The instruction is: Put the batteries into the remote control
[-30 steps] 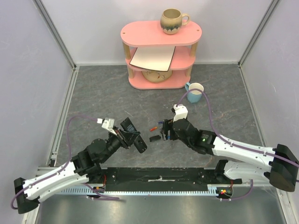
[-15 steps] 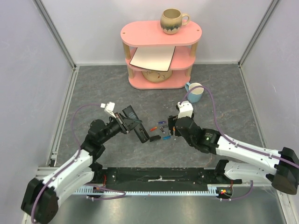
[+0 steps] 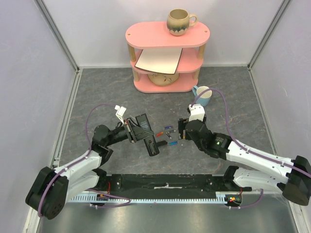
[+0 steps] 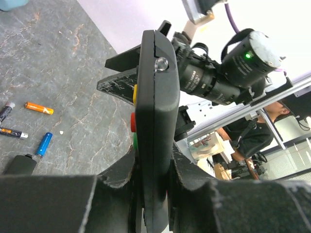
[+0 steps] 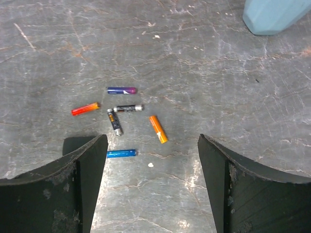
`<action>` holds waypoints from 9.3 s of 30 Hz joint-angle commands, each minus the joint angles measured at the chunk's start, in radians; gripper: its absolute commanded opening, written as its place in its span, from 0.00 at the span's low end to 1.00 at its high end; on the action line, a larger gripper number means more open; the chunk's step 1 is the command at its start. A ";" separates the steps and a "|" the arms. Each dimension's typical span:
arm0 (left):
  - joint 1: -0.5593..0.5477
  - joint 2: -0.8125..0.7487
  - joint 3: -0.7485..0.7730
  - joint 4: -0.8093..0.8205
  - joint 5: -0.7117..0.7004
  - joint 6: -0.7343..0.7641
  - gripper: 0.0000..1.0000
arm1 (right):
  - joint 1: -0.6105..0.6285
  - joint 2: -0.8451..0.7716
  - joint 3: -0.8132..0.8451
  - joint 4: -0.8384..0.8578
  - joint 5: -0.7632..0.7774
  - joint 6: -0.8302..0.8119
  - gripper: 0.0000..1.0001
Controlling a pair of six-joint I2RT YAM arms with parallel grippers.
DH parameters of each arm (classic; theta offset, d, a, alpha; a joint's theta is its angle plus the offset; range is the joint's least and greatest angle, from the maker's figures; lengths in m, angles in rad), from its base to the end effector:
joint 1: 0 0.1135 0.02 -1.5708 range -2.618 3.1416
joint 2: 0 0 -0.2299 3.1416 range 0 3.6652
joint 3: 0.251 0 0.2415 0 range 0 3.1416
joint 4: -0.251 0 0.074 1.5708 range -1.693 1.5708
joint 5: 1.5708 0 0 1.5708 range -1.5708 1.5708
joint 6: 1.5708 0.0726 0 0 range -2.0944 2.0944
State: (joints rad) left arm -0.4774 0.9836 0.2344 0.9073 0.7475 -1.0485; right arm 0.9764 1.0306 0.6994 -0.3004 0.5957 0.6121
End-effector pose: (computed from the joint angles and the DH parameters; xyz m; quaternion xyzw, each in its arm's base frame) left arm 0.1820 -0.1497 0.2095 0.0963 0.6580 -0.6607 0.3481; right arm 0.1742 0.1849 0.2121 -0.0238 0.8624 0.1252 0.4899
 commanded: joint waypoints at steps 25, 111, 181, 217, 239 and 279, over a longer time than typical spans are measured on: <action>0.006 -0.281 -0.126 -0.117 -0.161 0.044 0.02 | -0.105 0.331 0.066 0.066 -0.086 -0.149 0.62; 0.006 -0.237 -0.152 -0.146 -0.203 0.008 0.02 | -0.223 0.502 0.012 0.152 -0.266 -0.100 0.00; -0.105 0.345 0.109 0.335 -0.366 -0.349 0.02 | 0.314 0.040 -0.052 0.563 -0.017 -0.287 0.00; -0.105 0.308 0.108 0.291 -0.366 -0.286 0.02 | 0.315 0.125 0.098 0.302 0.095 -0.147 0.34; -0.109 0.306 0.088 0.317 -0.373 -0.291 0.02 | 0.315 0.146 0.118 0.268 -0.004 -0.155 0.21; -0.107 0.340 0.052 0.363 -0.376 -0.285 0.02 | 0.288 0.033 0.278 0.161 0.118 -0.115 0.76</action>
State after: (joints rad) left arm -0.5804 1.3254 0.2893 1.1862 0.3698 -1.3376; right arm 1.2907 1.1492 0.9524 -0.1097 0.6739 0.4545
